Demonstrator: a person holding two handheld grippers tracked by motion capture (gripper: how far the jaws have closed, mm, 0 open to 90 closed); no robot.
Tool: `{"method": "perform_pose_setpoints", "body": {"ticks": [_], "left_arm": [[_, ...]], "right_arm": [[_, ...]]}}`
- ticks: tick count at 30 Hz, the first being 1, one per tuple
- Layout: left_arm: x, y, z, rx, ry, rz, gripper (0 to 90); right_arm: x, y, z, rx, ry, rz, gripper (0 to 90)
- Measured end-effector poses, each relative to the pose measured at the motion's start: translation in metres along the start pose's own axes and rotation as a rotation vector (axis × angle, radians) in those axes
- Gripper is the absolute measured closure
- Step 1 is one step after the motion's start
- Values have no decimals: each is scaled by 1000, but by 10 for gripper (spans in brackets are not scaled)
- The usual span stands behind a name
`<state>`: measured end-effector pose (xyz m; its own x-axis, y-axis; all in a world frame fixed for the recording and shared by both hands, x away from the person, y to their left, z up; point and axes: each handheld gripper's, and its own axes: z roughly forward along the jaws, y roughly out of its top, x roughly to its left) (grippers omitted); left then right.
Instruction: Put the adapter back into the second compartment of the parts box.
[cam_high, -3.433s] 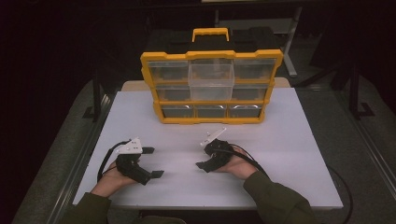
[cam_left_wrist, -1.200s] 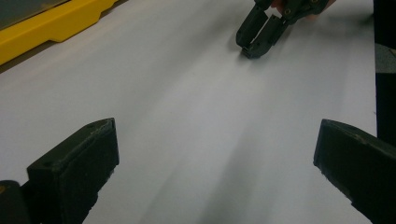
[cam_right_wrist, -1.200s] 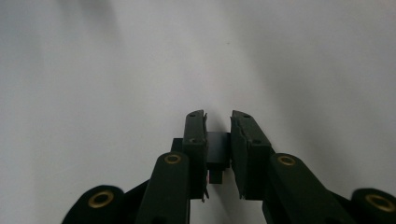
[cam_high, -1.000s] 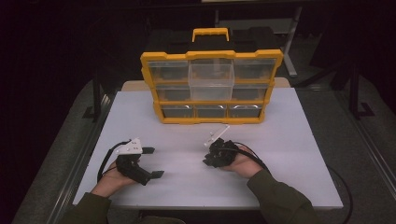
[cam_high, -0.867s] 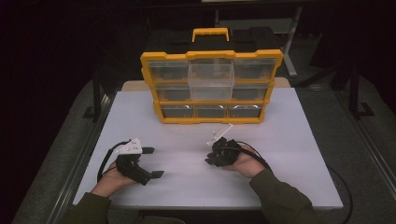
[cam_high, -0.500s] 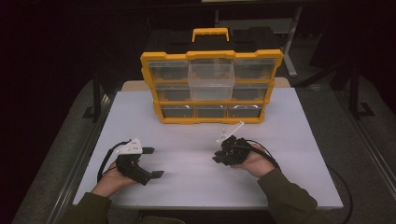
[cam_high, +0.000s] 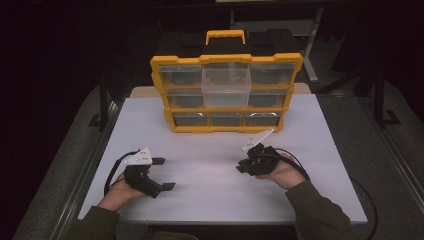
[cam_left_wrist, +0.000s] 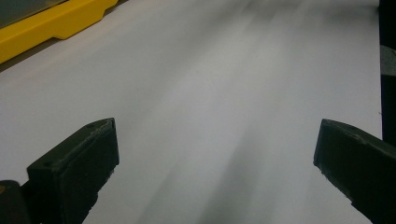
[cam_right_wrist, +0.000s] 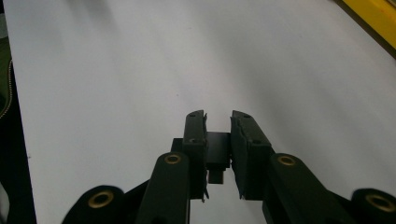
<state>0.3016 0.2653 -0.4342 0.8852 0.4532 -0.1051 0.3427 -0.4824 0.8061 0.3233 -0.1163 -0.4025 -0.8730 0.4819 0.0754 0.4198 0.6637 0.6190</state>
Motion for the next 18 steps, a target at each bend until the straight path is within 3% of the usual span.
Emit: {"method": "perform_pose_setpoints", "body": {"ticks": [8,18], "left_arm": [[0,0,1,5,4,-2,0],[-1,0,1,3,2,-1,0]], "right_arm": [[-10,-8,-18,14,-13,8,751],[-16,-1,-39,8,-21,16,751]]}}
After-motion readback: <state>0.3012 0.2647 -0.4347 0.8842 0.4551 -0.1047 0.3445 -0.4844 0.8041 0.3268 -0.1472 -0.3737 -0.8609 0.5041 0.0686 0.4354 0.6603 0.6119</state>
